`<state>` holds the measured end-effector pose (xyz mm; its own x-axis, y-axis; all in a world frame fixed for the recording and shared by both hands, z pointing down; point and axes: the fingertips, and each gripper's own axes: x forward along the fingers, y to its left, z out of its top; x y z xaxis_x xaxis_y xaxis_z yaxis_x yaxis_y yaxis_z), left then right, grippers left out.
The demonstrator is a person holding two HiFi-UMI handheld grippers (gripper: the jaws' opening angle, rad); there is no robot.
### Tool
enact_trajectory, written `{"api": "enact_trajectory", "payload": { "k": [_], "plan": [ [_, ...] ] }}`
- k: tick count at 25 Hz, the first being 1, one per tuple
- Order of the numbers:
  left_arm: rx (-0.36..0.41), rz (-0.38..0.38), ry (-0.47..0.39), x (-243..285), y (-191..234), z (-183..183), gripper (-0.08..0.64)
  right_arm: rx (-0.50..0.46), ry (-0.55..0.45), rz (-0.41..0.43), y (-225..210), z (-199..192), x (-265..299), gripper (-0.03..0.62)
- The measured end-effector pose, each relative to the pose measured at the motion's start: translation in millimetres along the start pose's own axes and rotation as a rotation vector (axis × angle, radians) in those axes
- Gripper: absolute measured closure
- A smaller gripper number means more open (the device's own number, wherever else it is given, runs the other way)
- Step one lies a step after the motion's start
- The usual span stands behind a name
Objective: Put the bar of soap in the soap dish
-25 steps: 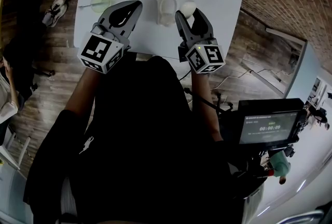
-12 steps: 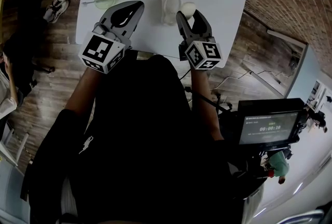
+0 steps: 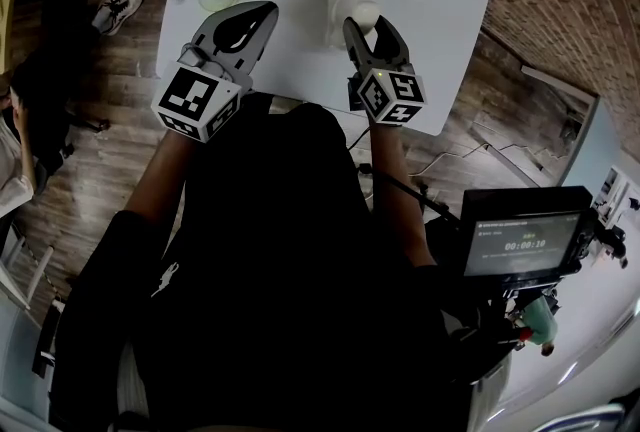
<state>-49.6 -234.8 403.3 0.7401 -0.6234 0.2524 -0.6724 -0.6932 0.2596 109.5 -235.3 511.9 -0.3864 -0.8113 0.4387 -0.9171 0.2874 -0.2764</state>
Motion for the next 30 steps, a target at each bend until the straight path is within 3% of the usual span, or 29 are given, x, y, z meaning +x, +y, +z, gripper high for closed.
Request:
{"api": "enact_trajectory", "payload": {
  "k": [30],
  "plan": [
    [-0.023, 0.017, 0.019, -11.7, 12.7, -3.6, 0.554, -0.012, 0.124, -0.071, -13.5, -41.1, 38.1, 0.339]
  ]
}}
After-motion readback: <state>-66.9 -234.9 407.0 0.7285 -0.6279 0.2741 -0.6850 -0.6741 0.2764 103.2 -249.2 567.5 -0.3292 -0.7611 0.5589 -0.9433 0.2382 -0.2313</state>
